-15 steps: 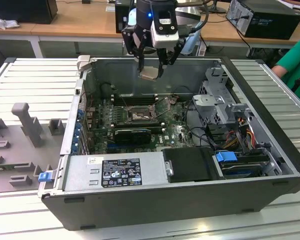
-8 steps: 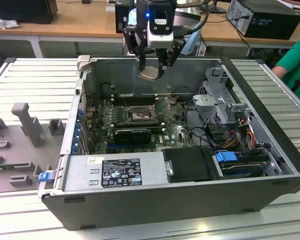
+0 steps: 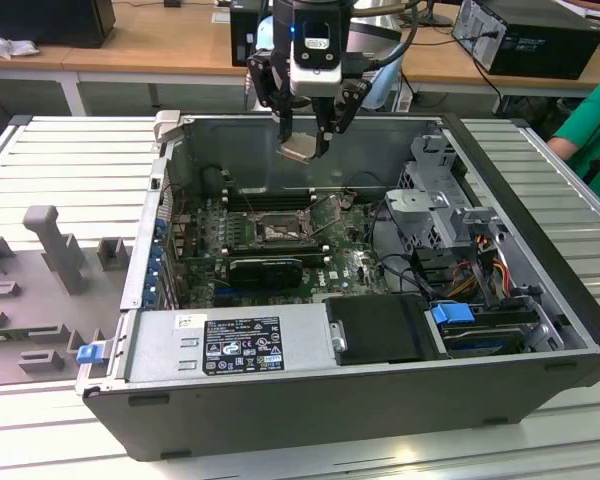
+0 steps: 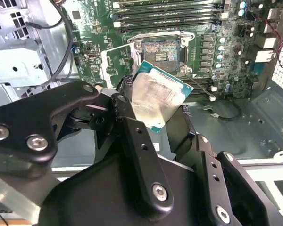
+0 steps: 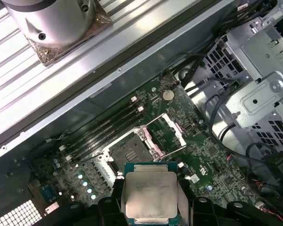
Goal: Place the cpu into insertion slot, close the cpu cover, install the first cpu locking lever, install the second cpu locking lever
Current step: 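Place the cpu into insertion slot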
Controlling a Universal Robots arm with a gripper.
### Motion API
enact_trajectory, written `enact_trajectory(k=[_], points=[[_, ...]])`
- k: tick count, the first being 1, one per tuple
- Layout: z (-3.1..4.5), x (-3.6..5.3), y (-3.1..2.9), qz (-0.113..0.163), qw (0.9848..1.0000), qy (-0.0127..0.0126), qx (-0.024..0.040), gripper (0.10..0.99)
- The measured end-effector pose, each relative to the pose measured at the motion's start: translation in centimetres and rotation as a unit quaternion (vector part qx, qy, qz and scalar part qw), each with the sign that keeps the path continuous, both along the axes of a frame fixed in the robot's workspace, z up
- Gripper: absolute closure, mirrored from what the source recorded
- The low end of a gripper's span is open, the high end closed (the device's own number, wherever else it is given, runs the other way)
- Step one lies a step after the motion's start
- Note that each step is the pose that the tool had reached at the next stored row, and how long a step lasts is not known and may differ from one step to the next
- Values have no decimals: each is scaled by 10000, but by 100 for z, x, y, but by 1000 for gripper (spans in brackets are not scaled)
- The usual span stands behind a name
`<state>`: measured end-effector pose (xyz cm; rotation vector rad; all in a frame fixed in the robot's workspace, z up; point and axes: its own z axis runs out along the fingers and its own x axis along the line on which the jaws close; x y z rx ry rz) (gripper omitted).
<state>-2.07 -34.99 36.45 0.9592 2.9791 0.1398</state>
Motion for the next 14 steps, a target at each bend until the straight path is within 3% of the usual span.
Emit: enact_trajectory(k=[14], points=[[-2,0,0,-671,9977,0,-1,557]])
